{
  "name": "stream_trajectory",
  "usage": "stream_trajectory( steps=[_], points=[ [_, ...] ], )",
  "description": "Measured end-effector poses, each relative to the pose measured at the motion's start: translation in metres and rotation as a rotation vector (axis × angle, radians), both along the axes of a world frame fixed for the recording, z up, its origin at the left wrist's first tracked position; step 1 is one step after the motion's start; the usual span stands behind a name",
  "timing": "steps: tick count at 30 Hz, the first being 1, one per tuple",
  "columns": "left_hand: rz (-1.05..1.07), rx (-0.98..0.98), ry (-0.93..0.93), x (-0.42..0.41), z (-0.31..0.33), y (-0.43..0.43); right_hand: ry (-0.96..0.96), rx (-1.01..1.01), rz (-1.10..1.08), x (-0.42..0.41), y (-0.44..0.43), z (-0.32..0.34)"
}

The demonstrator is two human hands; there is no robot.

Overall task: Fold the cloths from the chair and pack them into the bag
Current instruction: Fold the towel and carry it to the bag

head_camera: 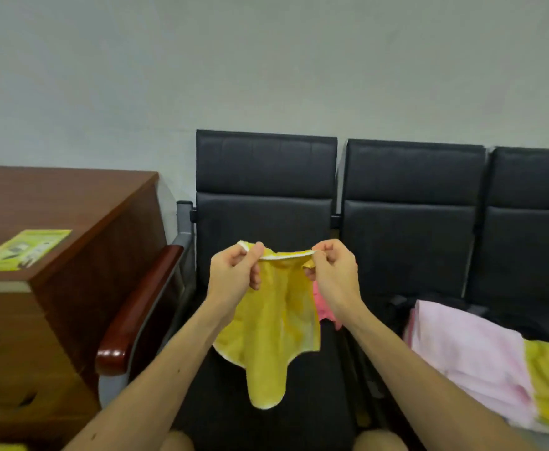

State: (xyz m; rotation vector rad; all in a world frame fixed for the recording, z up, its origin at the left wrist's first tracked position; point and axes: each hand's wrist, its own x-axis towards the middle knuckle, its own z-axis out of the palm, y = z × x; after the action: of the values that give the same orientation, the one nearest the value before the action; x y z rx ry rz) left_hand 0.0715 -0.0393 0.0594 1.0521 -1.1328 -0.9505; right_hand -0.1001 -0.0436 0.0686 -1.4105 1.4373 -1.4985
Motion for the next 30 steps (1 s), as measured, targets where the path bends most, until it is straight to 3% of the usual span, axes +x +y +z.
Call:
stream_trajectory(
  steps=[7,10,12,16,20,22,24,27,30],
  points=[
    [0.008,-0.059,0.075,-0.002,0.047,0.051,0.238,-0.138,0.107,-0.015,0.069,0.095],
    [-0.025,-0.080,0.117,-0.003,0.066,0.067,0.277,-0.107,0.137,-0.015,0.094,0.128],
    [-0.032,-0.095,0.107,-0.003,0.078,0.076,0.196,-0.055,0.198,-0.013,0.111,0.147],
    [-0.077,-0.124,0.092,-0.009,0.101,0.099,-0.256,0.026,0.420,-0.004,0.140,0.174],
    [-0.175,-0.331,0.054,-0.018,0.122,0.138,-0.467,0.010,0.564,0.005,0.158,0.192],
    [-0.236,-0.471,-0.065,-0.021,0.128,0.154,-0.551,-0.005,0.610,0.011,0.163,0.198],
    [-0.259,-0.493,-0.207,-0.024,0.131,0.162,-0.651,-0.040,0.620,0.015,0.165,0.203],
    [-0.185,-0.486,-0.419,-0.024,0.130,0.162,-0.625,-0.055,0.603,0.018,0.171,0.208],
    [-0.076,-0.502,-0.507,-0.017,0.129,0.163,-0.413,-0.096,0.467,0.010,0.173,0.206]
  ],
)
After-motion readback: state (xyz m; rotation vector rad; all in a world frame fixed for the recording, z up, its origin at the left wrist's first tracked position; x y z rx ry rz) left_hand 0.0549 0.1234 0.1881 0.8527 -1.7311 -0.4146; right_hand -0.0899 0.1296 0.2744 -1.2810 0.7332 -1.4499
